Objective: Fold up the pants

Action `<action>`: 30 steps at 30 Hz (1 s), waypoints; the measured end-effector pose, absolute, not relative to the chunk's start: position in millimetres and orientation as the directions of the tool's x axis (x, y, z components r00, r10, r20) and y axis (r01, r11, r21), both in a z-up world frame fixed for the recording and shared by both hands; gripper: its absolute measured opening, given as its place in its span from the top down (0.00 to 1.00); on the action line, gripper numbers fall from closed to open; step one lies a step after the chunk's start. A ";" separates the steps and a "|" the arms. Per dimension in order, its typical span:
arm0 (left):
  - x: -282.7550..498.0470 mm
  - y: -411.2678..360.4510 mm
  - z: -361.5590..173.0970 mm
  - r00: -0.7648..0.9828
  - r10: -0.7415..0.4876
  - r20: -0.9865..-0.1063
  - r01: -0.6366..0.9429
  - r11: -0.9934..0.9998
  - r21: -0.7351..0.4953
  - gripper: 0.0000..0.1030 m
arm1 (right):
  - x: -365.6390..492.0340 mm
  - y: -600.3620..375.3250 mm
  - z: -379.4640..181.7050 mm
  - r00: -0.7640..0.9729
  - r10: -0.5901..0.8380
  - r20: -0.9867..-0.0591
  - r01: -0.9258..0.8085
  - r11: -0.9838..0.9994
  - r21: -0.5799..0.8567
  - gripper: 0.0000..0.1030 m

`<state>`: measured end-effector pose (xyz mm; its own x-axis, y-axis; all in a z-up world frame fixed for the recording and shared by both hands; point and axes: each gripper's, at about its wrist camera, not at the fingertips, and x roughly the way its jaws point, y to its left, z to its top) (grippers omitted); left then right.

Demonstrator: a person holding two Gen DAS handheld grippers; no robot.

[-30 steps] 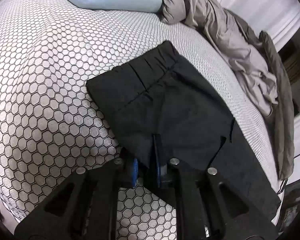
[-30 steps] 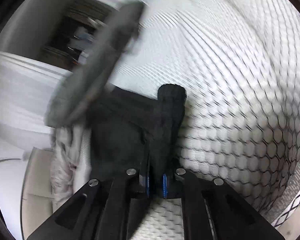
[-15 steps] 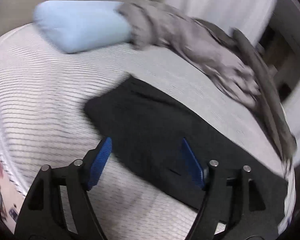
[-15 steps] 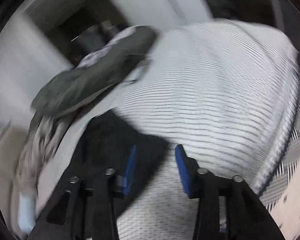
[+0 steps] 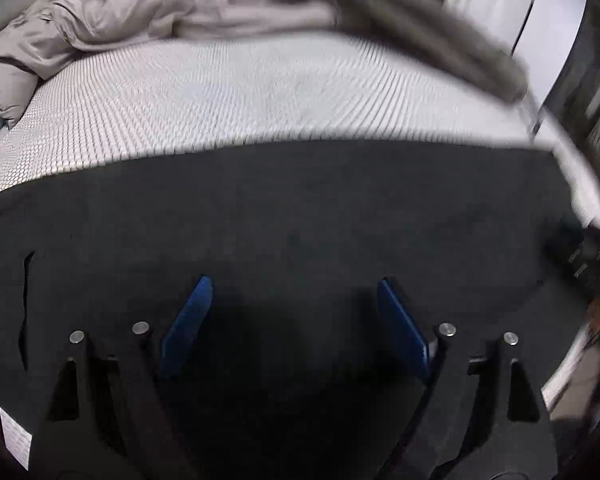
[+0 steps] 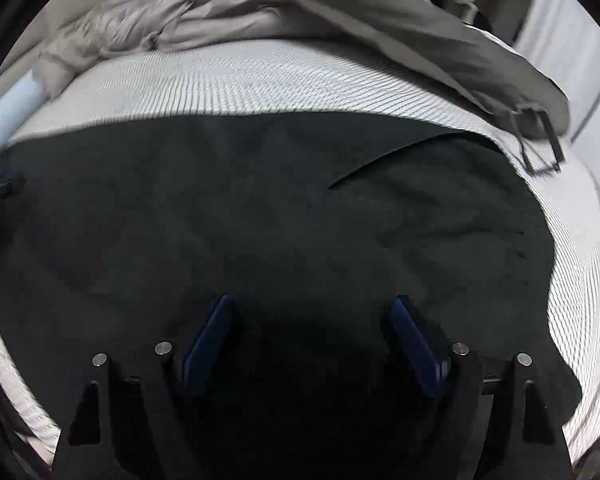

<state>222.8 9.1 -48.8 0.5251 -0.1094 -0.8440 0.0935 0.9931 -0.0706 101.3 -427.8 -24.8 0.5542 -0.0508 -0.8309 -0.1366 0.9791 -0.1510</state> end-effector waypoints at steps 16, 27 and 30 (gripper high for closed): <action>221.8 -26.4 -18.7 0.565 -0.140 -0.813 0.170 0.984 -0.051 0.17 | 90.4 -364.8 2.0 0.618 -0.014 -0.786 -0.177 0.972 -0.157 0.42; 252.3 -28.3 -47.1 0.485 -0.149 -0.862 0.148 0.985 -0.086 0.20 | 113.8 -401.9 -19.2 0.558 -0.364 -0.745 0.094 0.921 -0.379 0.30; 242.9 -32.8 -40.5 0.475 -0.119 -0.872 0.153 0.987 -0.051 0.20 | 102.4 -436.0 -6.3 0.556 -0.301 -0.775 0.173 0.954 -0.246 0.33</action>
